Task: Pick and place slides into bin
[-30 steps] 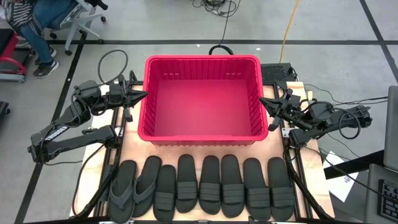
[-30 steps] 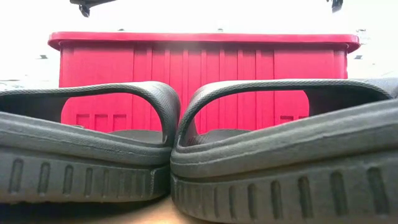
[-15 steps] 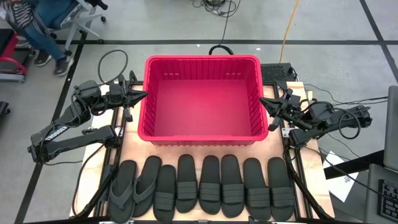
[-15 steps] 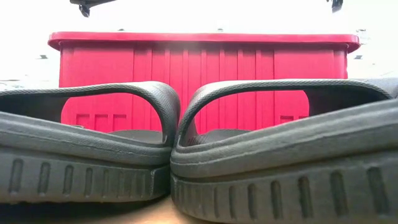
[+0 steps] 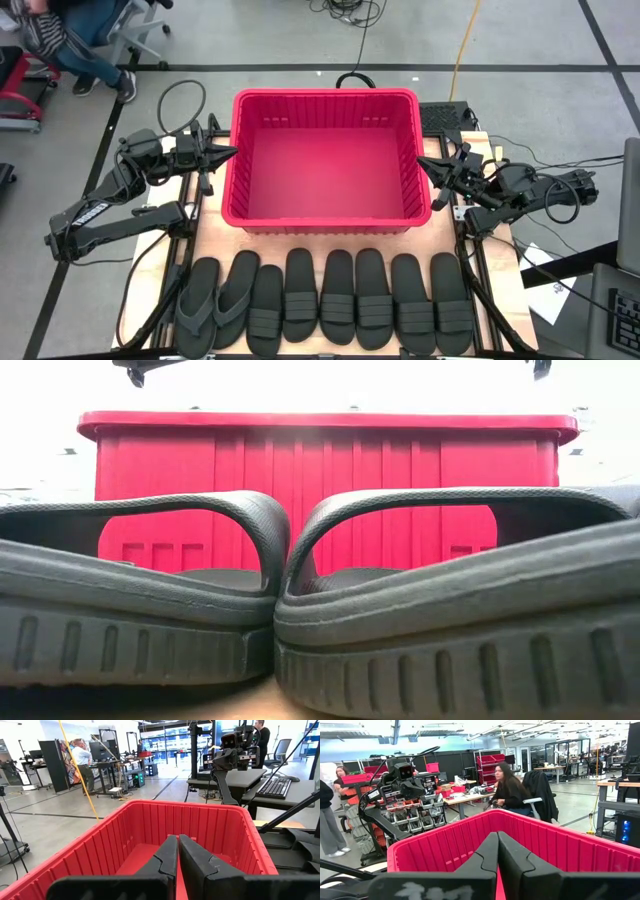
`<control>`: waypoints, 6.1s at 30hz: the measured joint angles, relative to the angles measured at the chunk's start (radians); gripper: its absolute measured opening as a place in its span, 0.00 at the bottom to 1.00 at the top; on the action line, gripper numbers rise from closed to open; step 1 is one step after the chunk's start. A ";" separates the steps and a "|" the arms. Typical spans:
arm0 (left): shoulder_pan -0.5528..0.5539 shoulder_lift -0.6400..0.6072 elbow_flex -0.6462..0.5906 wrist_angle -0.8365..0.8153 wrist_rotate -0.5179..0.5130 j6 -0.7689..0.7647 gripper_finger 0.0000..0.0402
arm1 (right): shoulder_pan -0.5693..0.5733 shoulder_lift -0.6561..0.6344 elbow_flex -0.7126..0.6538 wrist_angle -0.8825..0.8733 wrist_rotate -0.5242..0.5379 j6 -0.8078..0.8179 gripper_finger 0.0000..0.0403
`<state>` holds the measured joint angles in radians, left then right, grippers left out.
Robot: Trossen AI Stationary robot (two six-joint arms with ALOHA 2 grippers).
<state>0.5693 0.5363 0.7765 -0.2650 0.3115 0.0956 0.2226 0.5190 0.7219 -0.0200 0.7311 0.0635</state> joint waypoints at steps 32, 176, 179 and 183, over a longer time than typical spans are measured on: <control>0.000 0.000 0.000 0.000 0.000 0.000 0.06 | 0.000 0.000 0.000 0.000 0.000 0.000 0.00; 0.000 0.000 0.000 0.000 0.000 0.000 0.06 | 0.533 0.518 -0.378 -0.036 -1.387 1.249 0.40; 0.000 0.000 0.000 0.000 0.000 0.000 0.06 | 0.532 0.518 -0.417 0.028 -1.390 1.316 0.26; 0.000 0.000 0.000 0.000 0.000 0.000 0.06 | 0.533 0.517 -0.437 0.127 -1.398 1.349 0.04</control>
<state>0.5692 0.5365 0.7765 -0.2653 0.3115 0.0956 0.7551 1.0364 0.2852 0.1068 -0.6674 1.4121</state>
